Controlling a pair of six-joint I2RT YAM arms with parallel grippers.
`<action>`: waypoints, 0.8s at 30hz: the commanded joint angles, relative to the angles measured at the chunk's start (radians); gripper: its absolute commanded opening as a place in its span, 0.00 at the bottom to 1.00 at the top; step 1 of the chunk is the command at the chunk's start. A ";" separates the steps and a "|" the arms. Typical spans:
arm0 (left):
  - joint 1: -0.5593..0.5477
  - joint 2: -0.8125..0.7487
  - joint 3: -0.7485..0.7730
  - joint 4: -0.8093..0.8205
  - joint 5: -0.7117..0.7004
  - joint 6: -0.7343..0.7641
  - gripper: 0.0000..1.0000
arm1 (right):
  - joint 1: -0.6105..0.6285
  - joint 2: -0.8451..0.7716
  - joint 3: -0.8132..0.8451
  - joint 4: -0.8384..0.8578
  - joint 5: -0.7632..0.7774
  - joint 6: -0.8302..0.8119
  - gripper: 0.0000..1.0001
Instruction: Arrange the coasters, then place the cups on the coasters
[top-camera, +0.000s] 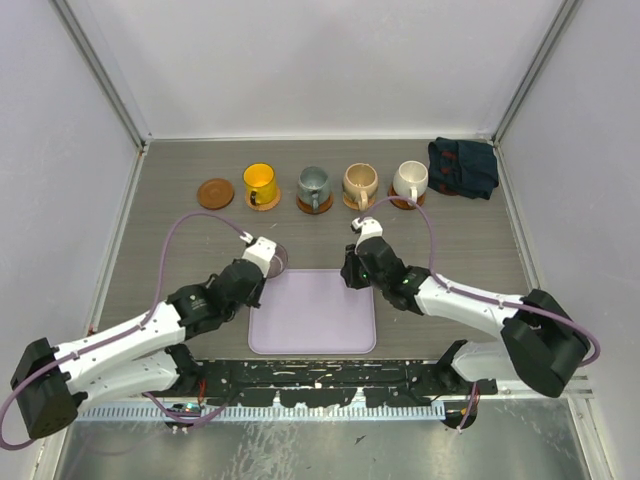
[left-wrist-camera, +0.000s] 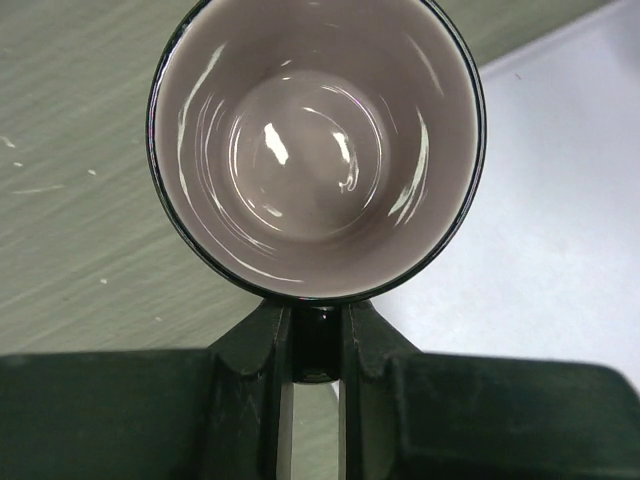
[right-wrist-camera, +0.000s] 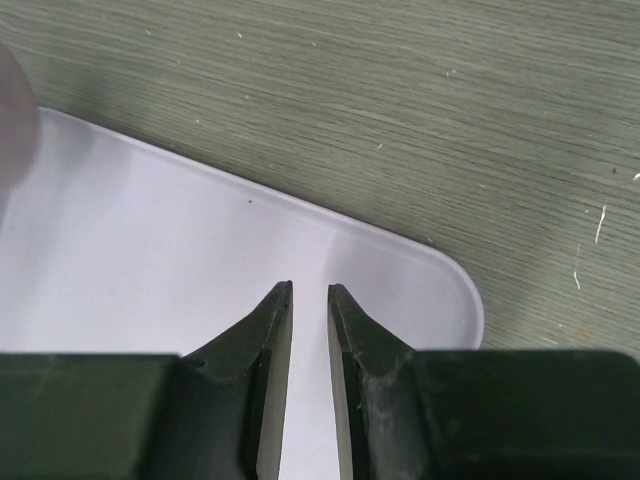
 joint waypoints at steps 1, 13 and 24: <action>0.099 0.006 0.076 0.184 -0.071 0.095 0.00 | -0.001 0.048 0.038 0.069 0.040 -0.054 0.26; 0.502 0.163 0.152 0.406 0.076 0.154 0.00 | -0.019 0.175 0.166 0.107 0.092 -0.135 0.22; 0.780 0.491 0.380 0.533 0.207 0.153 0.00 | -0.068 0.049 0.127 0.088 0.154 -0.137 0.23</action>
